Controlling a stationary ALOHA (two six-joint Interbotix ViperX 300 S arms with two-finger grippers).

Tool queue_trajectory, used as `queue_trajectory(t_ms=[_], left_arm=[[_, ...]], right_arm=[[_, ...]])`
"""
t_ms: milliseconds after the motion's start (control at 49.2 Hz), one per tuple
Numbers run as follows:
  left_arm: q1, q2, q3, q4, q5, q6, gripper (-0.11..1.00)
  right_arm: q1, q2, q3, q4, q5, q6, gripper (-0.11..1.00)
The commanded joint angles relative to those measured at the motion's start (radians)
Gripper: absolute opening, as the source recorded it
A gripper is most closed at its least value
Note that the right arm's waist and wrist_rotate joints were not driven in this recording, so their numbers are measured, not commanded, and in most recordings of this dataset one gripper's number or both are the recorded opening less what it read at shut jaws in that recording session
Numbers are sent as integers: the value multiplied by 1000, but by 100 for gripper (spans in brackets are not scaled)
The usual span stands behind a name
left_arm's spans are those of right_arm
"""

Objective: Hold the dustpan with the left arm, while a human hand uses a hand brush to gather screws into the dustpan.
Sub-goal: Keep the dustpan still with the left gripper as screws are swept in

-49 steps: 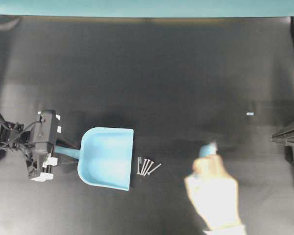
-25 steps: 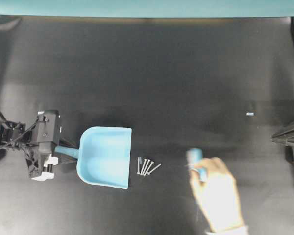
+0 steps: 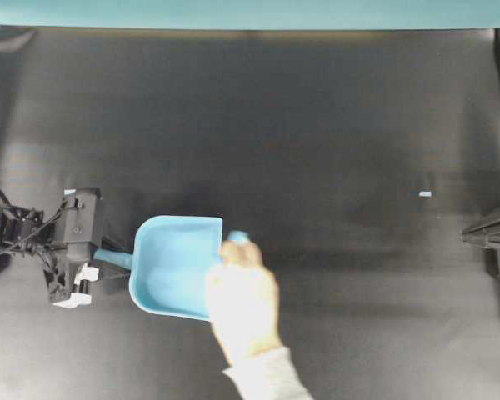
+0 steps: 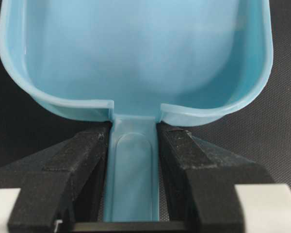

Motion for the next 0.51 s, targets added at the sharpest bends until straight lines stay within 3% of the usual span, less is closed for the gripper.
queue_trajectory(t_ms=[0, 488], left_arm=[[-3, -2, -14, 3, -9, 2, 31], [8, 51, 11, 3, -135, 6, 31]], right_arm=[[0, 5, -5, -3, -9, 0, 0], [0, 5, -6, -3, -9, -2, 0]])
